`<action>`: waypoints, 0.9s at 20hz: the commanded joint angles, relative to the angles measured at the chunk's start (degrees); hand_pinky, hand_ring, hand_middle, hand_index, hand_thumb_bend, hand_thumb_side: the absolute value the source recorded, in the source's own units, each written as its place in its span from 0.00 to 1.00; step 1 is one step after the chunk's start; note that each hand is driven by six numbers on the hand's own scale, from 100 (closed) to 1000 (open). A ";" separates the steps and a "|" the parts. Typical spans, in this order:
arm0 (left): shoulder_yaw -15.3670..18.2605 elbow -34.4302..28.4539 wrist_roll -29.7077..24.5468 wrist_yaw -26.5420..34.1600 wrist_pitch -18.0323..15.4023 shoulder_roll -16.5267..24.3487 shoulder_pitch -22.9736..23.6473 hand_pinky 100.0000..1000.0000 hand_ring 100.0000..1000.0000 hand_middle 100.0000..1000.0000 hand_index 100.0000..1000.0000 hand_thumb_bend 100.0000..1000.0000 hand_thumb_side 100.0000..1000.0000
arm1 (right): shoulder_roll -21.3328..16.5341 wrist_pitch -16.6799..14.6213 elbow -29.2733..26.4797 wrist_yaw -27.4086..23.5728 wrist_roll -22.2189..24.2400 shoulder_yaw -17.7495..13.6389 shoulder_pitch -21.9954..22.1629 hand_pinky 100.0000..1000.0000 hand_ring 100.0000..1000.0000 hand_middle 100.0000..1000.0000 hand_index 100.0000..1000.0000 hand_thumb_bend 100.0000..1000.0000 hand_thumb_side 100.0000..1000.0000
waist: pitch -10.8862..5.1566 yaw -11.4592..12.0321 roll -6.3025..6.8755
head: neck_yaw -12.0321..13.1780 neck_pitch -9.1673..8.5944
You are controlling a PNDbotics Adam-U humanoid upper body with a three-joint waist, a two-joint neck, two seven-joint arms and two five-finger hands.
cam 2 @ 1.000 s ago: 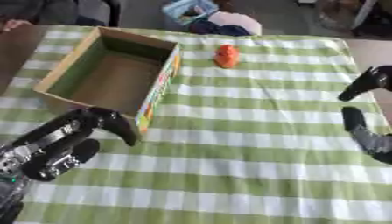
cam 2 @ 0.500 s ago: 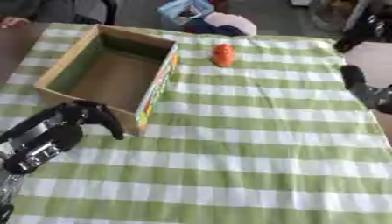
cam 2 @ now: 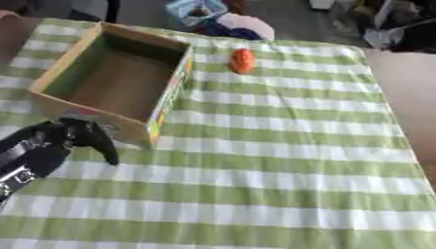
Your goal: Pick up objects on the table and place them in the box.
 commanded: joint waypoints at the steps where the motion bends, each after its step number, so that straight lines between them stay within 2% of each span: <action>1: -0.56 -0.80 -0.56 1.72 0.61 -0.04 -1.86 0.60 0.57 0.57 0.73 0.00 0.88 | 0.85 -1.11 7.13 4.59 -0.72 -1.82 -3.46 0.69 0.68 0.65 0.76 0.00 0.11 | -0.77 1.69 -0.33 | -2.40 -0.64; 6: -1.27 -0.80 -1.05 4.37 1.85 -0.72 -4.56 0.60 0.57 0.57 0.74 0.00 0.86 | 3.67 -2.31 16.75 12.03 -3.16 -3.92 -7.06 0.70 0.71 0.69 0.78 0.00 0.11 | -0.62 6.04 -1.34 | -6.13 -1.04; 10: -1.85 -0.80 -1.42 6.55 2.94 -1.35 -6.70 0.60 0.57 0.57 0.74 0.00 0.84 | 5.46 -2.19 22.40 20.68 -6.80 -5.51 -8.42 0.72 0.76 0.79 0.85 0.00 0.10 | -0.55 8.91 -2.00 | -9.52 -1.18; 12: -2.06 -0.80 -1.75 7.25 3.20 -1.50 -7.42 0.60 0.57 0.57 0.74 0.00 0.84 | 6.23 -1.86 25.30 23.99 -8.28 -6.21 -8.65 0.73 0.78 0.83 0.88 0.00 0.23 | -0.49 10.15 -2.27 | -11.01 -1.29; 13: -2.13 -0.80 -1.94 7.49 3.26 -1.55 -7.71 0.60 0.57 0.57 0.74 0.00 0.84 | 6.54 -1.64 26.69 25.46 -9.00 -6.59 -8.76 0.73 0.78 0.84 0.89 0.00 0.25 | -0.48 10.68 -2.39 | -11.68 -1.34; 14: -2.15 -0.80 -2.11 7.70 3.34 -1.71 -8.02 0.60 0.57 0.57 0.74 0.00 0.84 | 6.83 -1.19 28.27 26.61 -9.80 -7.14 -8.73 0.74 0.79 0.85 0.90 0.00 0.33 | -0.48 11.27 -2.55 | -12.48 -1.42; 18: -2.23 -0.80 -2.72 8.27 3.93 -2.30 -8.77 0.60 0.58 0.57 0.74 0.00 0.84 | 7.63 0.71 34.17 29.44 -13.44 -8.85 -8.71 0.74 0.79 0.85 0.90 0.00 0.44 | -0.44 13.02 -2.92 | -14.56 -1.53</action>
